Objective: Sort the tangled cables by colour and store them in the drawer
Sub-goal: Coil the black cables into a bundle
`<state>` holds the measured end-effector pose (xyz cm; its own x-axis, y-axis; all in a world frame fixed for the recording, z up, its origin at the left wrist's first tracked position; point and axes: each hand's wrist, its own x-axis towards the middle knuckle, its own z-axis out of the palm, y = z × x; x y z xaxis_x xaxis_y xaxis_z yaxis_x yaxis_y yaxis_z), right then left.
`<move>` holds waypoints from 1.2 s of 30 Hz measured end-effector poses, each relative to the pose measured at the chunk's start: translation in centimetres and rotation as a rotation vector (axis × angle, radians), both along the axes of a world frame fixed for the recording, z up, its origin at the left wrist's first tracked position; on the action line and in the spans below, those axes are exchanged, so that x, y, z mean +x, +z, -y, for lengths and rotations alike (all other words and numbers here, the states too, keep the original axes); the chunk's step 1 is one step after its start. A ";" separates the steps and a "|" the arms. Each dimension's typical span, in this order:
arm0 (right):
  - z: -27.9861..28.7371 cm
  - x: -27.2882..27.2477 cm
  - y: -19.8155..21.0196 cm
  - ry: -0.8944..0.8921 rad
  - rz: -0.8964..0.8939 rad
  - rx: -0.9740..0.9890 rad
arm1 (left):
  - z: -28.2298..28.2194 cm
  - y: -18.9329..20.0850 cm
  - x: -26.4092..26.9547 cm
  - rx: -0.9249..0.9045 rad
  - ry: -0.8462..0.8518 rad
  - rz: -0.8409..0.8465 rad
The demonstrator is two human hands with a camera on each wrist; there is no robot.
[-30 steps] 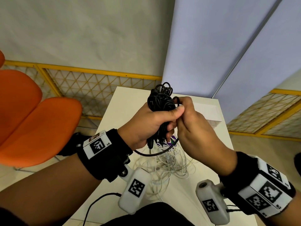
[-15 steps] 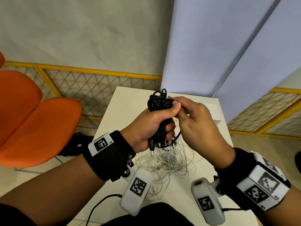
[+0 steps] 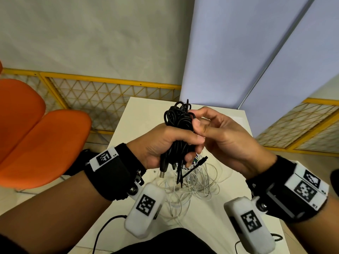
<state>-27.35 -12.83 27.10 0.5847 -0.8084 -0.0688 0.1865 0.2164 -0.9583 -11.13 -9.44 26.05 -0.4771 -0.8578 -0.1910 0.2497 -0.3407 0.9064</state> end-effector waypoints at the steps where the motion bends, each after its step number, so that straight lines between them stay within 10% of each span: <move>1: 0.1 -0.1 0.0 -0.006 0.005 -0.005 | 0.0 0.1 0.0 0.008 -0.014 0.011; 24: -0.5 2.4 4.5 0.001 -0.400 -0.407 | -0.1 1.4 -2.6 -0.081 0.066 0.136; 36: -2.3 0.6 -2.5 0.414 -0.306 -0.018 | 2.2 0.7 1.9 -0.005 0.079 -0.414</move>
